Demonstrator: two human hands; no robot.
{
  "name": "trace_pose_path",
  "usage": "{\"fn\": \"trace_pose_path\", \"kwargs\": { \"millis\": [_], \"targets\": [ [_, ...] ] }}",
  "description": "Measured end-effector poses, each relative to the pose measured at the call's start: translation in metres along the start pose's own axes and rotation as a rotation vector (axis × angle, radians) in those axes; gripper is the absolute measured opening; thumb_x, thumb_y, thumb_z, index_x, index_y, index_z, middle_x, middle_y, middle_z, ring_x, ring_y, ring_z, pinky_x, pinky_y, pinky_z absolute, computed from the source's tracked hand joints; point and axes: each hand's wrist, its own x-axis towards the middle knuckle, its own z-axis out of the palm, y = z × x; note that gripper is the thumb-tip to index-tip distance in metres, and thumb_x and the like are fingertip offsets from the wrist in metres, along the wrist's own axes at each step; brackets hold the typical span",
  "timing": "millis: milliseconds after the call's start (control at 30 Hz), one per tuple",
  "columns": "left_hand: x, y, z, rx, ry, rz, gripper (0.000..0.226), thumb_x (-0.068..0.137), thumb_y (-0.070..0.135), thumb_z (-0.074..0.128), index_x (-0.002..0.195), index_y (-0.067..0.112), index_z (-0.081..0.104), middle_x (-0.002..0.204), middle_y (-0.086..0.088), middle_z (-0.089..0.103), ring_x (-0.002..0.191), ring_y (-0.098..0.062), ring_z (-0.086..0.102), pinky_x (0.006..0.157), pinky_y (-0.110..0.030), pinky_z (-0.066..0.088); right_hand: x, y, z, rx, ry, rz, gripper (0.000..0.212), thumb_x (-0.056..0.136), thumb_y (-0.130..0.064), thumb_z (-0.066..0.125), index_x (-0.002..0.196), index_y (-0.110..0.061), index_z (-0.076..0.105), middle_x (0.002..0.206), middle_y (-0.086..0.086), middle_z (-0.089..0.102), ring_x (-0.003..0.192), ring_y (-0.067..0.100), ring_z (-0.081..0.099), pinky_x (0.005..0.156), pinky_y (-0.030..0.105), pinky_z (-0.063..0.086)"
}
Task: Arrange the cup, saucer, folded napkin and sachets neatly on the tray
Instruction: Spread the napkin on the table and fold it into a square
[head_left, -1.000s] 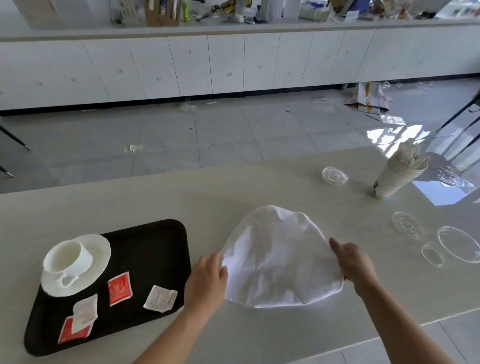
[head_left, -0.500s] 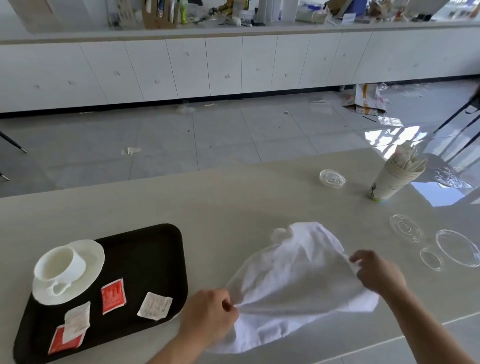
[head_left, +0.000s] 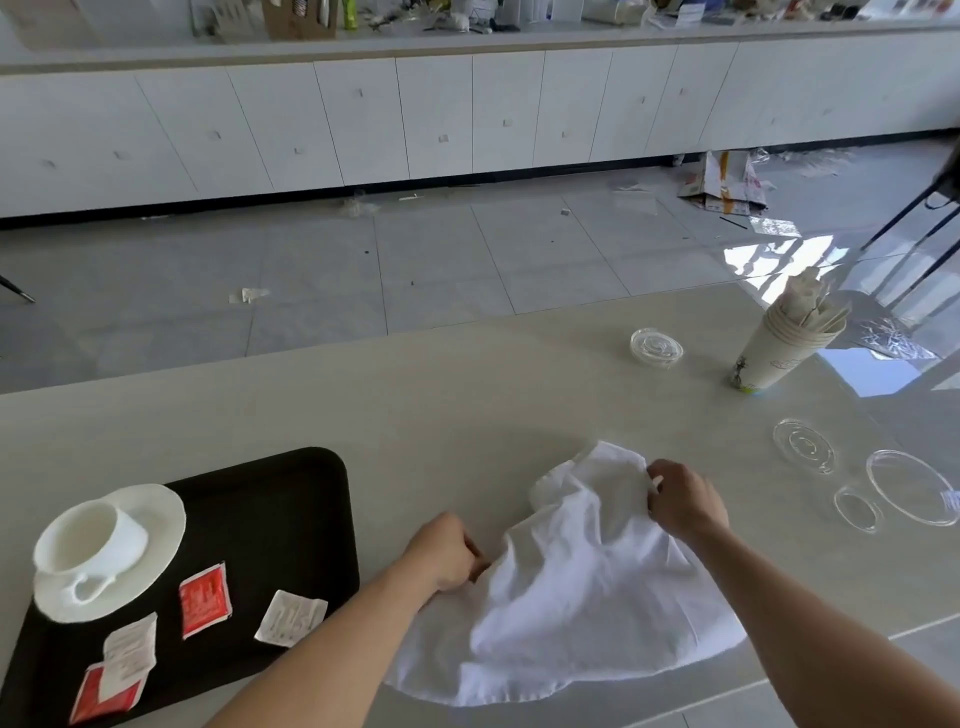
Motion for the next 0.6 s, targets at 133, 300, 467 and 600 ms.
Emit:
{"fn": "trace_pose_path", "kwargs": {
  "millis": [133,300,467,600],
  "targets": [
    [-0.021,-0.013,-0.005,-0.216,0.192,0.054,0.014,0.070,0.020,0.077,0.057,0.022,0.072,0.064,0.002,0.073,0.058,-0.003,0.063,0.060,-0.022,0.050,0.007,-0.008,-0.017,0.215,0.189,-0.045,0.014,0.081,-0.021,0.073,0.071,-0.022,0.063,0.074,0.008,0.068,0.076,0.034,0.063,0.064,0.035,0.050],
    [-0.060,-0.037,-0.013,-0.387,1.051,0.290,0.011,0.081,0.005,0.072,0.082,0.016,0.071,0.075,0.011,0.067,0.073,-0.004,0.063,0.064,-0.009,0.045,0.027,-0.014,-0.041,0.392,0.390,-0.029,0.006,0.084,-0.022,0.071,0.087,-0.018,0.067,0.080,0.004,0.068,0.079,0.032,0.063,0.065,0.032,0.041],
    [-0.053,-0.057,0.017,-0.079,0.748,0.166,0.027,0.075,0.006,0.071,0.081,0.032,0.069,0.081,0.012,0.058,0.070,-0.010,0.060,0.057,-0.033,0.050,0.033,-0.011,-0.027,0.000,0.164,0.040,0.049,0.087,-0.033,0.067,0.129,-0.015,0.052,0.129,0.014,0.054,0.116,0.039,0.053,0.088,0.045,0.048],
    [-0.039,-0.055,0.009,0.039,0.863,0.265,0.030,0.068,0.006,0.075,0.092,0.023,0.068,0.088,0.003,0.054,0.082,-0.020,0.054,0.065,-0.034,0.050,0.001,-0.021,0.005,-0.083,0.357,-0.334,0.049,0.087,-0.034,0.065,0.131,-0.015,0.055,0.135,0.009,0.053,0.116,0.035,0.049,0.085,0.045,0.052]
  ]
}}
